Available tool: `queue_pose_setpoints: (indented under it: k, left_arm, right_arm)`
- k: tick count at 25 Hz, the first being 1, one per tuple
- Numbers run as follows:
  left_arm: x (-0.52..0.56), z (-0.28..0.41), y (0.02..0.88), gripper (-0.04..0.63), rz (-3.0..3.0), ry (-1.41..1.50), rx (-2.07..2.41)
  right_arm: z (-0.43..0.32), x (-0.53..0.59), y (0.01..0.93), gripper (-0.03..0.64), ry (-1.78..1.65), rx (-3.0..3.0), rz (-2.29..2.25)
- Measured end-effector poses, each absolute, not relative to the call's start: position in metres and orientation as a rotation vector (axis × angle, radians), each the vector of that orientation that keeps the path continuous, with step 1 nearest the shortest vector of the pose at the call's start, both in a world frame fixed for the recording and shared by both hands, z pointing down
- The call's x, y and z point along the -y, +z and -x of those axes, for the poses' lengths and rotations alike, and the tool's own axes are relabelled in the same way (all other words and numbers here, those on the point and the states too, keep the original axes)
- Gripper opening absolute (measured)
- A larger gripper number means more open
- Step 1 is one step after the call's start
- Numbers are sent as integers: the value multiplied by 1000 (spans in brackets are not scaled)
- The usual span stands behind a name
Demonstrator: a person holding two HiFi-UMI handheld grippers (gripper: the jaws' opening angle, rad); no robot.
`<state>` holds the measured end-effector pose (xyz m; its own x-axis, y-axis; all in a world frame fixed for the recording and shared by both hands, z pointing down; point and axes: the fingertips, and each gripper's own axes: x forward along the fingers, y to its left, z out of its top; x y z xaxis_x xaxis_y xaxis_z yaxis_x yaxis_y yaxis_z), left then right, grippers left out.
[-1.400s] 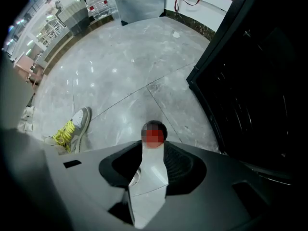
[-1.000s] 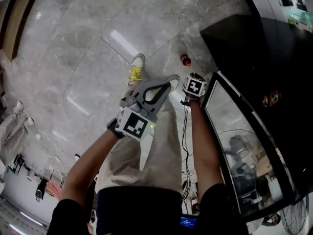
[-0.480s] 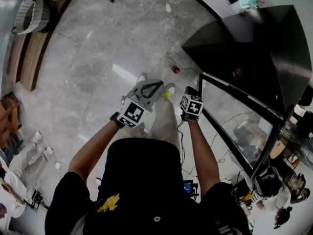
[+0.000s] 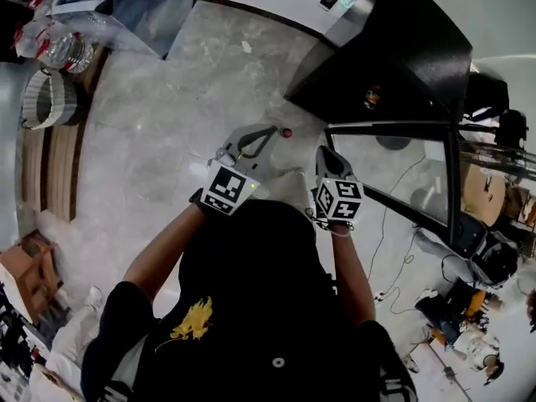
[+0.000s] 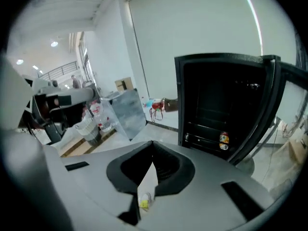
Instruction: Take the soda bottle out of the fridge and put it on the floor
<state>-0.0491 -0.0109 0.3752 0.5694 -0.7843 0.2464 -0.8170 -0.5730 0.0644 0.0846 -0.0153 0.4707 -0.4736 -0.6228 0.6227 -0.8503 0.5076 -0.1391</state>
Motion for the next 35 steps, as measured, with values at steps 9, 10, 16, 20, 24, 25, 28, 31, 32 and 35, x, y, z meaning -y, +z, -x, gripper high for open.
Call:
queue_pose_setpoints:
  k: [9, 10, 16, 20, 24, 25, 28, 31, 32, 35]
  left_arm:
    - [-35, 37, 316, 18, -2781, 259, 1304]
    - [-34, 37, 311, 18, -2792, 256, 1315]
    - [-20, 23, 280, 18, -2819, 169, 1386]
    - [-21, 15, 272, 18, -2824, 164, 1368]
    - [-24, 8, 266, 18, -2810, 111, 1362]
    - [-25, 5, 264, 18, -2814, 98, 1354]
    - [-27, -8, 261, 18, -2847, 93, 1315]
    - [-29, -19, 260, 18, -2881, 96, 1275]
    - [-28, -22, 259, 18, -2892, 97, 1268]
    - [-24, -25, 254, 18, -2908, 93, 1267]
  right_arm:
    - [-87, -24, 366, -3, 459, 2391, -1392]
    - [-89, -24, 362, -3, 445, 2398, -1406]
    - [-116, -23, 345, -3, 382, 2410, -1454]
    - [-132, -28, 337, -3, 358, 2384, -1521]
    - [-146, -33, 326, -3, 337, 2368, -1592]
    - [-148, -35, 323, -3, 327, 2367, -1607]
    - [-155, -38, 316, -3, 303, 2371, -1634]
    - [-161, -41, 311, -3, 276, 2376, -1652]
    - [-163, -41, 309, -3, 268, 2377, -1658]
    - [-165, -42, 303, -3, 252, 2376, -1677]
